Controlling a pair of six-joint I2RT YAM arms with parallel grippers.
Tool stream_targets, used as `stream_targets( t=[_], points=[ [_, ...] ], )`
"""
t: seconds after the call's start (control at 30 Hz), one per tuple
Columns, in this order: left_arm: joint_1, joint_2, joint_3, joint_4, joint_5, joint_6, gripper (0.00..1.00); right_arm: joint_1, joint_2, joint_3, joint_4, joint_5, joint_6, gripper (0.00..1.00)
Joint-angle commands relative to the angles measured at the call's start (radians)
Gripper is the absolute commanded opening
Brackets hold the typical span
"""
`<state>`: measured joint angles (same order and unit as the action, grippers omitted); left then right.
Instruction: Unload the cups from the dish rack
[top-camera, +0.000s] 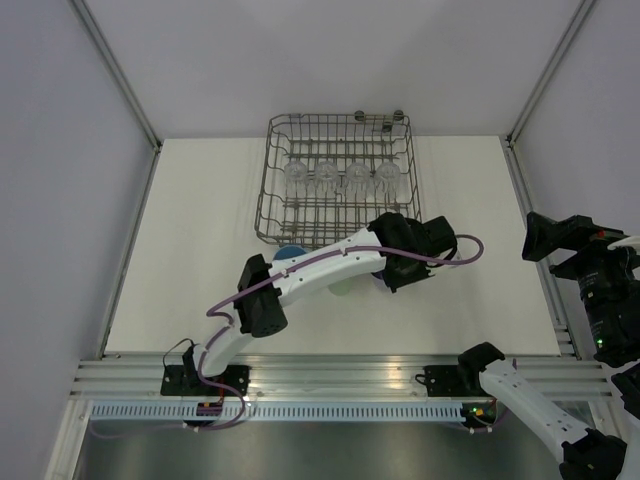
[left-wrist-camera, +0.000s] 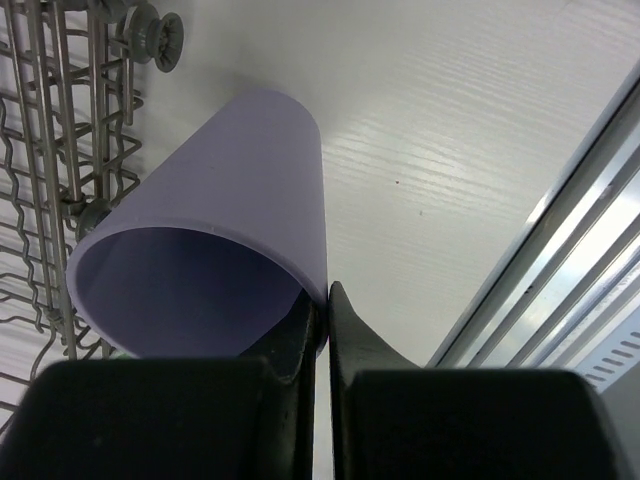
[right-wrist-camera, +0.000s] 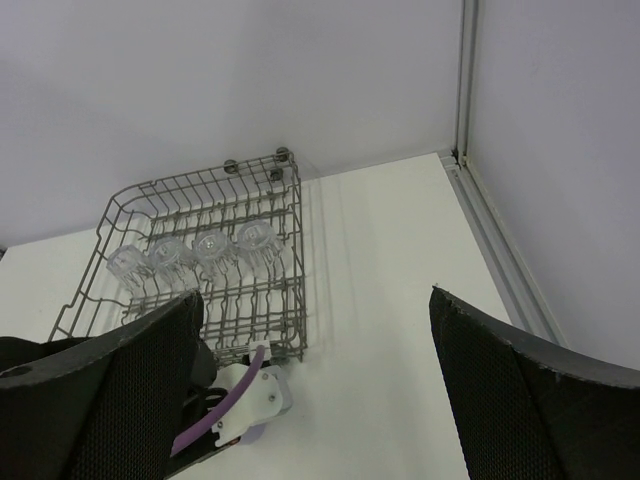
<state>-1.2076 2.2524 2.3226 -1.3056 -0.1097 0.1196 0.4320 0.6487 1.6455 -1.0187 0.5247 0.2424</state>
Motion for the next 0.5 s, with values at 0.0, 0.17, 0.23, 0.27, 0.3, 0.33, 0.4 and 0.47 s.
stream_targets(
  t=[0.0, 0.17, 0.23, 0.27, 0.3, 0.33, 0.4, 0.47],
  points=[
    [0.002, 0.015, 0.000, 0.016, -0.011, 0.084, 0.02, 0.001, -0.004, -0.004, -0.011, -0.031, -0.018, 0.98],
    [0.005, 0.038, -0.028, 0.023, 0.005, 0.109, 0.02, 0.002, -0.012, -0.016, -0.003, -0.042, -0.022, 0.98],
    [0.005, 0.045, -0.026, 0.028, 0.010, 0.115, 0.02, 0.002, -0.014, -0.019, -0.001, -0.046, -0.023, 0.98],
    [0.006, 0.049, -0.020, 0.026, 0.013, 0.120, 0.02, 0.001, -0.015, -0.023, -0.001, -0.048, -0.023, 0.98],
    [0.006, 0.052, -0.019, 0.028, 0.027, 0.121, 0.02, 0.002, -0.017, -0.023, -0.001, -0.049, -0.023, 0.98],
    [0.005, 0.053, -0.016, 0.028, 0.031, 0.123, 0.02, 0.001, -0.017, -0.026, -0.003, -0.048, -0.023, 0.98],
    [0.005, 0.052, -0.012, 0.026, 0.034, 0.123, 0.03, 0.001, -0.020, -0.030, -0.001, -0.048, -0.025, 0.98],
    [0.005, 0.050, -0.016, 0.026, 0.039, 0.121, 0.07, 0.002, -0.024, -0.036, 0.003, -0.048, -0.026, 0.98]
  ],
)
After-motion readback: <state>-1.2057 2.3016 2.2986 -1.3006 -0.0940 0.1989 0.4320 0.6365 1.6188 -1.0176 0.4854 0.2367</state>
